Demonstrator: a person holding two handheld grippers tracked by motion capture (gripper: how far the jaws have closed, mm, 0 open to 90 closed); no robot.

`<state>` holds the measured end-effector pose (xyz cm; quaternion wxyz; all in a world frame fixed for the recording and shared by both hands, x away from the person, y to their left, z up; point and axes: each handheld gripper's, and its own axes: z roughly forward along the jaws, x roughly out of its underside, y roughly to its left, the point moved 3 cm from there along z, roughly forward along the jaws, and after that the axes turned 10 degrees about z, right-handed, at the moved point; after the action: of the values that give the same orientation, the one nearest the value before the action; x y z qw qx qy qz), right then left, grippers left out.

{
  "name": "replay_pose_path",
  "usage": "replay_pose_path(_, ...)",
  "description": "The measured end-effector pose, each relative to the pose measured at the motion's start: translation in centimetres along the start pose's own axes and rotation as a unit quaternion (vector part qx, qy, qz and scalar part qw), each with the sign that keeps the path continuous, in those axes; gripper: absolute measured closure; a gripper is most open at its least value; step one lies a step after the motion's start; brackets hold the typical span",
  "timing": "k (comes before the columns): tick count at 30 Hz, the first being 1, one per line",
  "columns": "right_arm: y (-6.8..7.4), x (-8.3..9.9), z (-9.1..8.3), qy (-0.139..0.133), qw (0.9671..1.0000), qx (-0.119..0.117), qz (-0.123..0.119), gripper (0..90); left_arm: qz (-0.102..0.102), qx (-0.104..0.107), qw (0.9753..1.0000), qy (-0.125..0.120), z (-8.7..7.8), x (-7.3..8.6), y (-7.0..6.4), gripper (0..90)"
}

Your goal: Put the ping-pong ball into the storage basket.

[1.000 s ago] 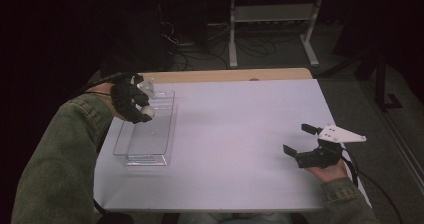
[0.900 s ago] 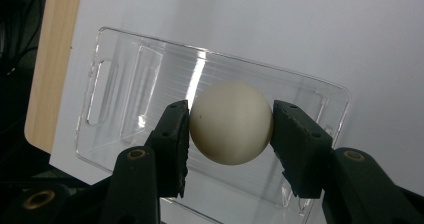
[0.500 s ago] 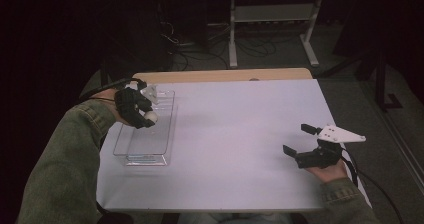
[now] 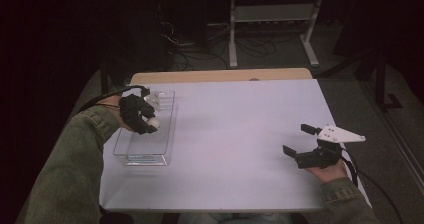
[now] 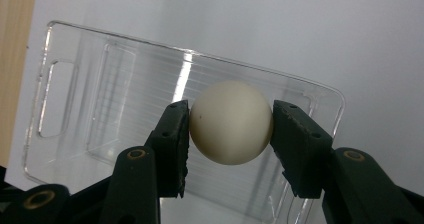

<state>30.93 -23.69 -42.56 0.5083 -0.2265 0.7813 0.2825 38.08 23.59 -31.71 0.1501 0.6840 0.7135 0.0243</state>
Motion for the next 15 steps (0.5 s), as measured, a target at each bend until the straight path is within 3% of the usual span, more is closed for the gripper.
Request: replay_pose_path(15,0.0,0.0,0.0,0.000,1.0000,0.000,-0.001,0.0,-0.002,0.015,0.9999,0.004,1.9,0.3,-0.7,50.2)
